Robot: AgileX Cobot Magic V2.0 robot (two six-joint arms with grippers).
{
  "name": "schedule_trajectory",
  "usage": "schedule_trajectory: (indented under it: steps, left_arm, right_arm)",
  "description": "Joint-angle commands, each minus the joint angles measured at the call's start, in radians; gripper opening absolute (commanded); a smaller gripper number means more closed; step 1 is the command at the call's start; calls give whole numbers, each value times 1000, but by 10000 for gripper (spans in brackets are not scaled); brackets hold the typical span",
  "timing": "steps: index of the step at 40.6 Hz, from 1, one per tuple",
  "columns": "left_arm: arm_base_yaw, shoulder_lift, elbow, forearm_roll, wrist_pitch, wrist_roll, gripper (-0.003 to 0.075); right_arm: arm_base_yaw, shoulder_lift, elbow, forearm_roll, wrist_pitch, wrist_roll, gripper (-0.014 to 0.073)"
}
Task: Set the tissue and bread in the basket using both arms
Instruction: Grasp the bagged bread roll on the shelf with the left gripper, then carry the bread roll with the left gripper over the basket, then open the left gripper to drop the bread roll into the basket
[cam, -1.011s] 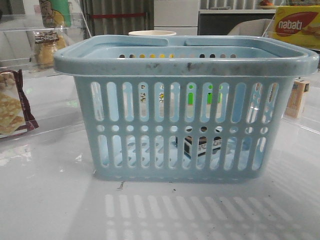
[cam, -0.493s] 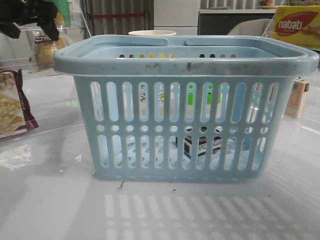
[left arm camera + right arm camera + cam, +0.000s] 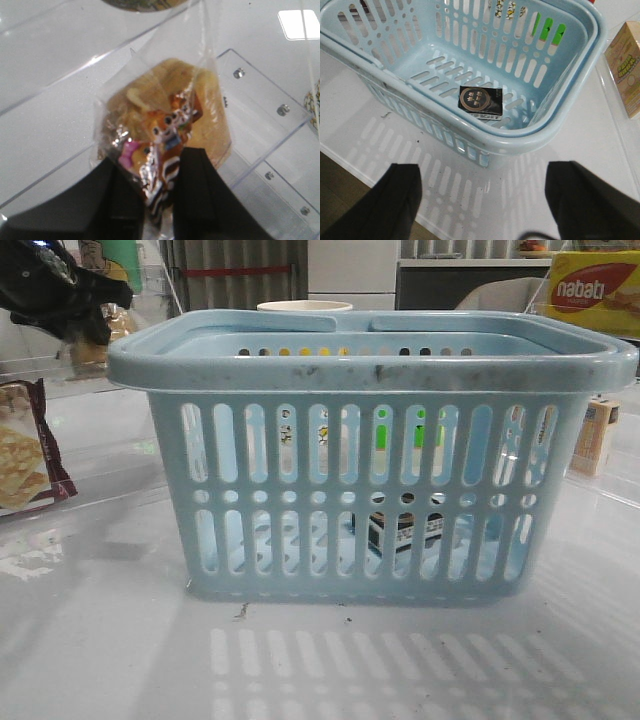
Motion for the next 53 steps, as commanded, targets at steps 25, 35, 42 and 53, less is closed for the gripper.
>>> schedule_trajectory:
  steps: [25, 35, 42, 53]
  left_arm:
    - [-320, -480, -41, -55, 414, 221, 90]
    - [-519, -374, -41, -58, 358, 229, 195]
    - [-555, -324, -41, -58, 301, 229, 487]
    - [-552, -476, -22, -60, 359, 229, 526]
  right_arm:
    - [-2, -6, -25, -9, -67, -3, 612]
    - [-2, -6, -25, -9, -61, -3, 612]
    - [-2, -6, -25, -9, -60, -3, 612]
    - [-2, -6, -25, -9, -60, -3, 612]
